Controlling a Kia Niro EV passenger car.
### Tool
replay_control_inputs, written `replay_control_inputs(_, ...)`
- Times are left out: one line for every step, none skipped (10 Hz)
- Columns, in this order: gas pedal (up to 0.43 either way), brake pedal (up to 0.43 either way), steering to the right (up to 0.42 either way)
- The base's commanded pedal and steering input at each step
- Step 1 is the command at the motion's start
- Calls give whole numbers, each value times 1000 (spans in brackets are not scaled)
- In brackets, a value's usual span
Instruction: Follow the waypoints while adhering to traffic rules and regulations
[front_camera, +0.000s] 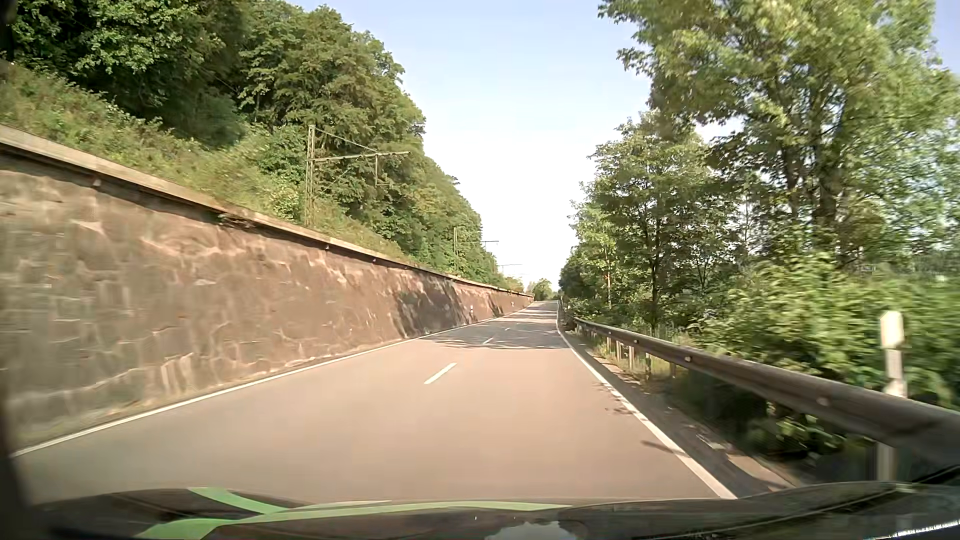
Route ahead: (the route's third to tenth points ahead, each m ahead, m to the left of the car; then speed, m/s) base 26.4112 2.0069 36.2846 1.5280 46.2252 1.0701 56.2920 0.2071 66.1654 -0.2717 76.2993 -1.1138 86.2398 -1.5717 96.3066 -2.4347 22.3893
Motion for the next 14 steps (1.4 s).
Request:
replay_control_inputs(0, 0, 8)
replay_control_inputs(0, 0, 8)
replay_control_inputs(0, 0, 8)
replay_control_inputs(0, 0, 8)
replay_control_inputs(0, 0, 8)
replay_control_inputs(0, 0, 8)
replay_control_inputs(0, 0, 8)
replay_control_inputs(0, 0, 8)
replay_control_inputs(0, 0, 8)
replay_control_inputs(20, 0, 8)
replay_control_inputs(28, 0, 8)
replay_control_inputs(67, 0, 8)
replay_control_inputs(79, 0, 8)
replay_control_inputs(118, 0, 8)
